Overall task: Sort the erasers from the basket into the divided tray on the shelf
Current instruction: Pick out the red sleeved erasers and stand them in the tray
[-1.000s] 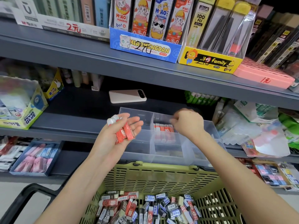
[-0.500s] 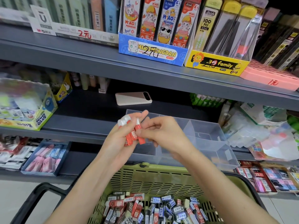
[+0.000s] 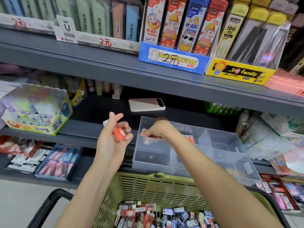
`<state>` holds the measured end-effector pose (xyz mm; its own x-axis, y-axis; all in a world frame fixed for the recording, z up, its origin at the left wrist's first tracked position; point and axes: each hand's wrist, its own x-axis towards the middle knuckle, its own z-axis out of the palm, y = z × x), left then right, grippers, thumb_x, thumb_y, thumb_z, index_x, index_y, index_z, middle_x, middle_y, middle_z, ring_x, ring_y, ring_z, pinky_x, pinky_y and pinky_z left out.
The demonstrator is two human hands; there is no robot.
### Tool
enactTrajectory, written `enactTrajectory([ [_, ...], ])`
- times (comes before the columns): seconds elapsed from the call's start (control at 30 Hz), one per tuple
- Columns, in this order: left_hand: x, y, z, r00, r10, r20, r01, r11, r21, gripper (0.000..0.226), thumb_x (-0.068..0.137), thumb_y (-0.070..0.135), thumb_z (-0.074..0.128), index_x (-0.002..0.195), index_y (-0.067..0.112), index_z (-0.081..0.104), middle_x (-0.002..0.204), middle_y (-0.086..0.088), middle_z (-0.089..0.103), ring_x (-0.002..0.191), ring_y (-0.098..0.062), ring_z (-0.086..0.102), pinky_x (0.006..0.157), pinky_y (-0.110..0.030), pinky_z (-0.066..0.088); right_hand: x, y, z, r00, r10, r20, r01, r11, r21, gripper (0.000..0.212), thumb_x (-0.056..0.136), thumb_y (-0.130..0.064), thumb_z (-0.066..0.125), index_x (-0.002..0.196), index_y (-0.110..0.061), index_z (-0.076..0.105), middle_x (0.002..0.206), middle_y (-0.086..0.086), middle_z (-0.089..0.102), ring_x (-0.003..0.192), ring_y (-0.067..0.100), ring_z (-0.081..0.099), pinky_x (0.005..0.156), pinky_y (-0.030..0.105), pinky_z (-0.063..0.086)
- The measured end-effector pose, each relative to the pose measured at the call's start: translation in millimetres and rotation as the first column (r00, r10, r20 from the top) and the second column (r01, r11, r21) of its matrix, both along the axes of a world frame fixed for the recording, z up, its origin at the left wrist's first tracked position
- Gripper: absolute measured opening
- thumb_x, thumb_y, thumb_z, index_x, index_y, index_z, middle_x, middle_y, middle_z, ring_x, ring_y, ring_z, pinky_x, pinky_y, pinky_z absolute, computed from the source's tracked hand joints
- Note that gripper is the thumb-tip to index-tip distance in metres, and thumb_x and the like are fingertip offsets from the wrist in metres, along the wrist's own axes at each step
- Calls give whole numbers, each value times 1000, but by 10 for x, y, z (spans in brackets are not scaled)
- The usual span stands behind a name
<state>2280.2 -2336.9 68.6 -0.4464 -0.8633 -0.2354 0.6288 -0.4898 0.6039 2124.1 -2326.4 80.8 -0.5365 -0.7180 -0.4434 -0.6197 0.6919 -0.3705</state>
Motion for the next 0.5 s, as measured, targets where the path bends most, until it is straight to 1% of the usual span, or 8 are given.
enactTrajectory([
  [0.07,10,-4,-25,1000,1,2,-1,1000,-12,48,90,41,53,123,6,54,68,-3,56,62,-12,50,50,-21,42,-1,-18,-48,998,-4,61,4,1000,-1,37,75,-43,74,82,-9,60,78,1,62,70,16,60,64,26,46],
  [0.13,18,-4,-37,1000,3,-6,-3,1000,-20,46,92,39,51,123,5,54,69,-3,59,63,-13,54,53,-22,45,2,-13,-88,988,-22,151,26,999,-27,42,80,-40,71,100,-4,65,104,7,67,96,21,64,81,29,47],
  [0.2,24,-3,-34,1000,0,-22,0,1000,-30,46,92,40,50,123,5,54,72,-4,62,67,-13,57,58,-24,47,6,-3,-85,983,-12,182,14,1000,-10,37,87,-34,64,104,-1,67,112,11,67,100,22,63,88,31,47],
  [0.27,32,3,-17,1000,-4,-31,3,999,-42,47,92,41,49,121,5,56,76,-6,65,72,-15,60,62,-25,47,20,36,-26,988,12,155,-9,1000,-23,27,91,-24,56,97,-1,69,109,14,69,84,20,62,79,29,48],
  [0.33,35,10,-3,999,-7,-37,5,999,-52,46,93,41,48,120,5,58,80,-8,66,76,-16,62,65,-26,47,51,101,51,998,17,52,-7,983,-184,25,90,-19,51,83,-3,69,94,14,72,74,25,61,72,30,49],
  [0.37,34,13,0,999,-10,-37,8,998,-59,45,93,40,47,119,5,58,82,-9,67,77,-17,63,66,-26,47,97,157,93,1000,7,18,-1,945,-326,25,89,-21,53,79,-5,69,86,11,73,75,27,63,72,32,50],
  [0.43,28,24,14,999,-20,-34,17,996,-87,45,95,40,45,120,6,58,88,-11,67,82,-18,63,68,-27,46,265,298,203,999,33,25,-11,798,-602,23,86,-29,60,70,-15,68,67,-1,69,68,17,62,69,30,49],
  [0.5,21,59,29,998,-54,-29,49,988,-145,45,93,41,45,122,8,57,96,-12,68,91,-20,64,76,-29,48,470,408,304,993,122,-3,-90,715,-693,18,81,-34,67,65,-26,68,54,-6,60,56,8,55,62,28,47],
])
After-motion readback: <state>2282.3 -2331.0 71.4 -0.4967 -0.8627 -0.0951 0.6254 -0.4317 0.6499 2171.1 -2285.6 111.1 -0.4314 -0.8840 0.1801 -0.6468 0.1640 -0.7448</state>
